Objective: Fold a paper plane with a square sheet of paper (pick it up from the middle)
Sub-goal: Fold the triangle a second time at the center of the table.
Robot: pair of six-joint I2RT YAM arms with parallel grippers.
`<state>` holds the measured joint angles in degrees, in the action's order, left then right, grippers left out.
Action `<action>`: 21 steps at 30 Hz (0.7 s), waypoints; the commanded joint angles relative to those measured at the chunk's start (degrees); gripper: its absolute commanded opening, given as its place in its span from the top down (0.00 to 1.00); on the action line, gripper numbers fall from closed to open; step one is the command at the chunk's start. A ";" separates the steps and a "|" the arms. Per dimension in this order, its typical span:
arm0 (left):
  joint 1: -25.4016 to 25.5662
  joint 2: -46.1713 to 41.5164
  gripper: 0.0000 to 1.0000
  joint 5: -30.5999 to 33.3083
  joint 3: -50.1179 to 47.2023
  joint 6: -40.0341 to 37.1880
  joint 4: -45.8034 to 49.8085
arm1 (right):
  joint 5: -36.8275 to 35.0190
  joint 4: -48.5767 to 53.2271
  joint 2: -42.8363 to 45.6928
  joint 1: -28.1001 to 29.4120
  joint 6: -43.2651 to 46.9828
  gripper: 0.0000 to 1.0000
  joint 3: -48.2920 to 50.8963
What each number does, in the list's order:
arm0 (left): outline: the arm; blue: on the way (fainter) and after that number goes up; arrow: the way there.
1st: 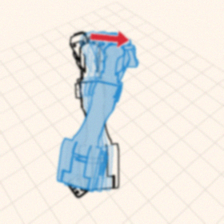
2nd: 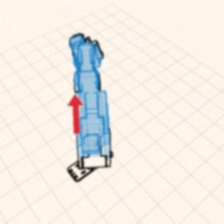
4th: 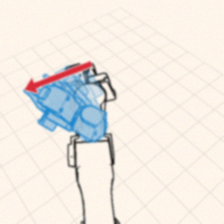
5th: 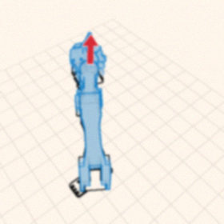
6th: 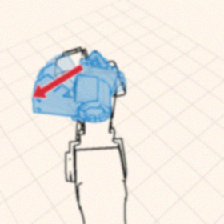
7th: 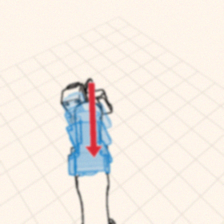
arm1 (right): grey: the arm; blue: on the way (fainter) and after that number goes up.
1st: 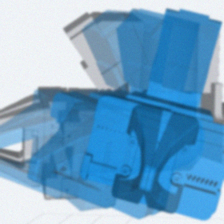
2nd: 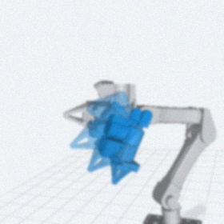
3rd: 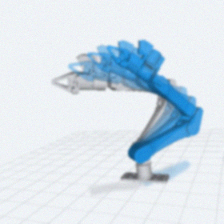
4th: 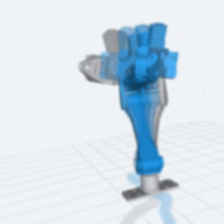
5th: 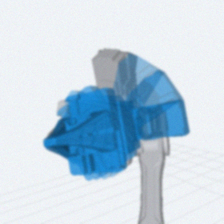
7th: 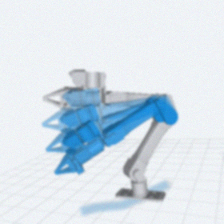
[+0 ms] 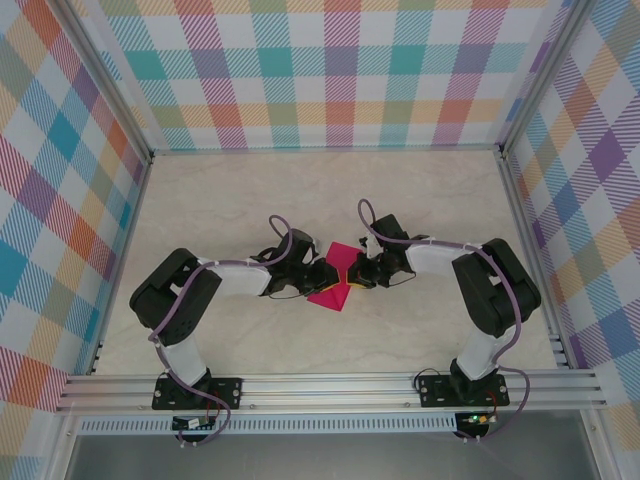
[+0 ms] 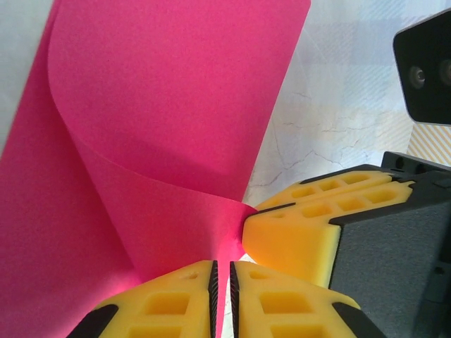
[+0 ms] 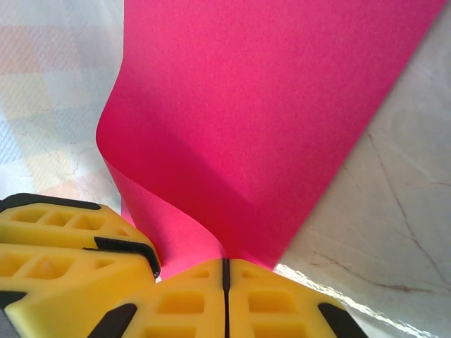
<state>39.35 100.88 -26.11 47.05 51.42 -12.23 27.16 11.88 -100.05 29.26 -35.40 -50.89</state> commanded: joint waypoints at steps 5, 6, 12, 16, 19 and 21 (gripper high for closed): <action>0.86 0.88 0.85 -1.00 1.07 -0.86 -0.25 | -1.13 1.56 -1.46 0.19 1.30 0.93 -1.58; 0.87 0.98 0.85 -1.04 0.94 -0.79 -0.31 | -1.36 1.60 -1.48 0.19 1.30 0.93 -1.65; 1.07 1.16 0.85 -1.06 1.12 -0.88 -0.25 | -2.02 1.92 -1.95 0.12 1.36 0.93 -1.84; 1.03 1.51 0.85 -1.06 1.10 -0.97 0.01 | -2.11 2.00 -2.16 0.19 1.38 0.93 -2.01; 1.16 1.68 0.85 -1.05 0.95 -1.01 0.10 | -2.11 2.08 -2.38 0.19 1.47 0.93 -2.19; 1.16 1.81 0.85 -1.01 0.94 -0.99 0.26 | -2.12 2.03 -2.51 0.19 1.55 0.93 -2.28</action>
<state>39.88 101.82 -26.13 47.09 51.40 -12.19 25.30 13.15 -101.65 29.26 -35.07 -51.51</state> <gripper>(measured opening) 0.154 0.073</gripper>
